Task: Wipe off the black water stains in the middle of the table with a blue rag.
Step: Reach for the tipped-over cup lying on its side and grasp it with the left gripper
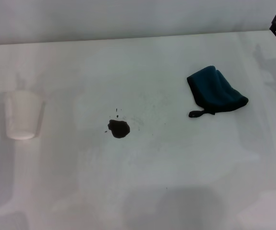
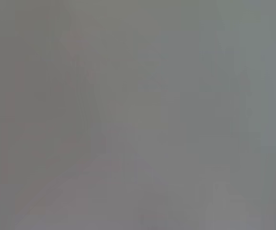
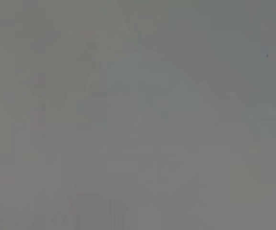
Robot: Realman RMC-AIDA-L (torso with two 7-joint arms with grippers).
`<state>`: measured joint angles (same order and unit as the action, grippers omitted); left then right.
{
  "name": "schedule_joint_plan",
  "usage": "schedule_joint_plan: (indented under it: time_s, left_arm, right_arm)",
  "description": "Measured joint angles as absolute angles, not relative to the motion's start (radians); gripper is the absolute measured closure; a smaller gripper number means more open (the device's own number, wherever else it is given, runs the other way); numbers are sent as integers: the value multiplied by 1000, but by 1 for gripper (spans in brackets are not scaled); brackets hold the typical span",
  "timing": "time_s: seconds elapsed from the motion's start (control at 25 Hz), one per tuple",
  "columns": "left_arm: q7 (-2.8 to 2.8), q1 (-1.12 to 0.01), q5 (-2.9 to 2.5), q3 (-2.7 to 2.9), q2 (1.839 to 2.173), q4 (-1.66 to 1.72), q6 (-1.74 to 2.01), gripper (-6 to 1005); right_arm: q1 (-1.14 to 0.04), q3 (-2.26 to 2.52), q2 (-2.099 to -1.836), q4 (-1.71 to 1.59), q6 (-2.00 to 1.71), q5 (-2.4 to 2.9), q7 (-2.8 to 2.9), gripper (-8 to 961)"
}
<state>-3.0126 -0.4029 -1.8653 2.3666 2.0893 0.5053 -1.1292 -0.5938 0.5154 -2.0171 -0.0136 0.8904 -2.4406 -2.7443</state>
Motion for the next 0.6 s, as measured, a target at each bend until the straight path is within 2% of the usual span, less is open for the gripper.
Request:
schedule_joint_plan:
  time_s: [0.6]
  left_arm:
    - [-3012,-475,-1826,2356,2086,486,-1028,123]
  right_arm:
    - [-577,515,-2019,-23,891,-2440,-2744,79]
